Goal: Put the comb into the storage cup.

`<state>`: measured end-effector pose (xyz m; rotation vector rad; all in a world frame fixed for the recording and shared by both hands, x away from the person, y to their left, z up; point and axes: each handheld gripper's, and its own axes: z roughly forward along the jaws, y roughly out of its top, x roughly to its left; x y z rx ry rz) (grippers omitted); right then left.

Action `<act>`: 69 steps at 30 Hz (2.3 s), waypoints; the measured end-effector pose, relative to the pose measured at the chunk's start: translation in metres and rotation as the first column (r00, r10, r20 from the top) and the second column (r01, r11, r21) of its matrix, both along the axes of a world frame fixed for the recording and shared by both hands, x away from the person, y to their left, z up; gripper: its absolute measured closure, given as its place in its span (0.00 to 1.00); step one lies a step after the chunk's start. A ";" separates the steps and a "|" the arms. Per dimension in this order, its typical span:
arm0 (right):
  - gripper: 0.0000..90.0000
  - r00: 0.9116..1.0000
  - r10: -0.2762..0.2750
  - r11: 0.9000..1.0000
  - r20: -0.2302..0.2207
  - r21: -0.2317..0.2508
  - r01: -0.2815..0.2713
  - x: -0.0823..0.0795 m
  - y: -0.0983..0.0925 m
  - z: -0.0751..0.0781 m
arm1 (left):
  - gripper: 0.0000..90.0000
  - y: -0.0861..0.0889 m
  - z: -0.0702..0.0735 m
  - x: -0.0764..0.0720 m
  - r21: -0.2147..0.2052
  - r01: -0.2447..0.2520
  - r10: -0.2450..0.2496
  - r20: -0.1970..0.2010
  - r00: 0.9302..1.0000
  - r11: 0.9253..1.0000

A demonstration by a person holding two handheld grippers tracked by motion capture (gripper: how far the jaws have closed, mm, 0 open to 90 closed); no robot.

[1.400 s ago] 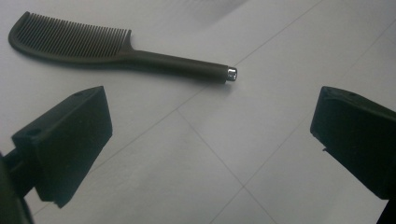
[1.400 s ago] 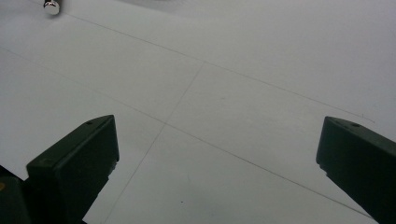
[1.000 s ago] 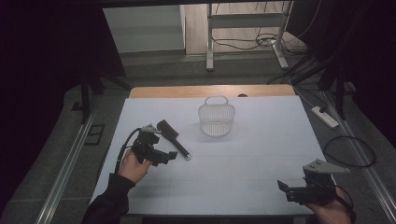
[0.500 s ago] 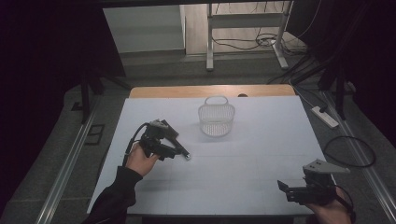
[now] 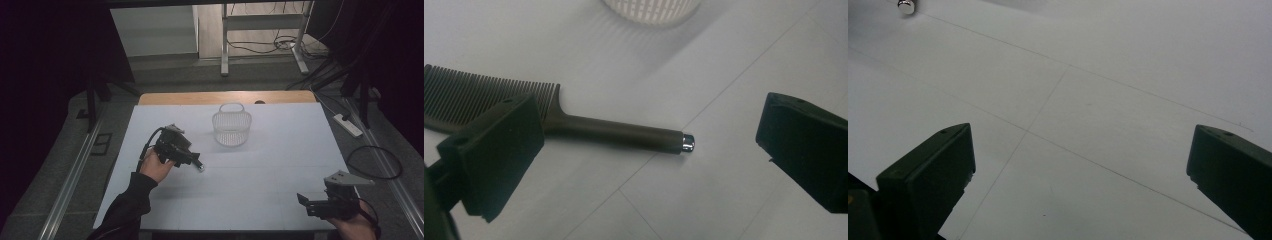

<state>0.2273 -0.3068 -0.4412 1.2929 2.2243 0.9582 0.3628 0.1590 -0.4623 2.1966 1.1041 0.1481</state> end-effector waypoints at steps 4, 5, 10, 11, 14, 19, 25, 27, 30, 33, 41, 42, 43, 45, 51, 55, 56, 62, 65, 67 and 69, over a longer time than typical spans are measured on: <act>0.00 1.000 0.001 1.000 -0.001 0.000 -0.001 0.000 0.000 0.000 | 0.00 -0.001 0.000 0.004 0.004 0.001 -0.001 -0.002 1.000 1.000; 0.00 1.000 0.001 1.000 -0.002 0.000 -0.001 0.000 0.000 0.000 | 0.00 -0.002 0.000 0.005 0.005 0.000 0.000 -0.002 1.000 1.000; 0.00 1.000 0.003 1.000 -0.002 0.000 -0.003 0.000 0.000 0.000 | 0.00 -0.007 0.000 0.010 0.010 0.004 -0.004 -0.002 1.000 1.000; 0.00 1.000 0.003 1.000 -0.002 0.000 -0.003 0.000 0.000 0.000 | 0.00 -0.008 0.000 0.011 0.013 0.006 -0.006 -0.001 1.000 1.000; 0.00 1.000 0.003 1.000 -0.003 0.001 -0.003 0.000 0.000 0.000 | 0.00 -0.013 0.000 0.015 0.024 0.012 -0.012 0.001 1.000 1.000; 0.00 1.000 0.004 1.000 -0.003 0.001 -0.004 0.000 0.000 0.000 | 0.00 -0.020 -0.001 0.021 0.035 0.024 -0.024 0.002 1.000 0.999; 0.00 1.000 0.006 1.000 -0.005 0.001 -0.006 0.000 0.000 0.000 | 0.00 -0.024 -0.005 0.027 0.038 0.020 -0.020 -0.007 1.000 0.999; 0.00 1.000 0.007 1.000 -0.004 0.001 -0.007 0.000 0.000 0.000 | 0.00 -0.025 -0.006 0.028 0.039 0.017 -0.016 -0.015 1.000 0.999; 0.00 1.000 0.008 1.000 -0.004 0.001 -0.008 0.000 0.000 0.000 | 0.00 -0.026 -0.009 0.030 0.031 0.018 -0.017 -0.029 0.999 0.999; 0.00 1.000 0.009 1.000 -0.004 -0.001 -0.009 0.000 0.000 0.000 | 0.00 -0.027 -0.010 0.031 0.031 0.029 -0.028 -0.042 0.999 0.999; 0.00 1.000 0.009 1.000 -0.004 -0.004 -0.009 0.000 0.000 0.000 | 0.24 -0.028 -0.010 0.029 0.064 0.040 -0.037 -0.036 0.999 0.997; 0.00 1.000 0.009 1.000 -0.004 -0.004 -0.009 0.000 0.000 0.000 | 0.40 -0.029 -0.010 0.029 0.072 0.044 -0.041 -0.040 0.998 0.996; 0.00 1.000 0.009 1.000 -0.004 -0.004 -0.009 0.000 0.000 0.000 | 0.47 -0.029 -0.011 0.028 0.083 0.045 -0.042 -0.042 0.998 0.996; 0.00 1.000 0.009 1.000 -0.003 -0.004 -0.009 0.000 0.000 0.000 | 0.56 -0.029 -0.013 0.028 0.096 0.059 -0.054 -0.052 0.997 0.994; 0.00 1.000 0.010 1.000 -0.007 -0.005 -0.010 0.000 0.001 -0.001 | 0.98 -0.029 -0.011 0.026 0.081 0.080 -0.076 -0.058 0.995 0.994; 0.00 1.000 0.010 1.000 -0.008 -0.006 -0.010 0.000 0.001 -0.001 | 0.99 -0.028 -0.011 0.025 0.090 0.066 -0.061 -0.058 0.996 0.994; 0.00 1.000 0.010 1.000 -0.008 -0.008 -0.010 0.000 0.001 -0.001 | 0.99 -0.029 -0.013 0.025 0.089 0.063 -0.058 -0.061 0.996 0.994; 0.00 1.000 0.011 1.000 -0.009 -0.009 -0.012 0.000 0.001 -0.001 | 0.99 -0.031 -0.025 0.026 0.107 0.061 -0.053 -0.078 0.996 0.992; 0.00 1.000 0.012 1.000 -0.008 -0.009 -0.012 0.000 0.001 -0.001 | 0.99 -0.034 -0.030 0.025 0.125 0.056 -0.047 -0.079 0.996 0.991; 0.00 1.000 0.013 1.000 -0.007 -0.010 -0.013 0.000 0.001 0.000 | 0.99 -0.035 -0.032 0.025 0.127 0.053 -0.042 -0.083 0.996 0.991; 0.00 1.000 0.014 1.000 -0.007 -0.010 -0.014 0.000 0.001 -0.001 | 0.99 -0.036 -0.035 0.026 0.127 0.050 -0.039 -0.086 0.996 0.991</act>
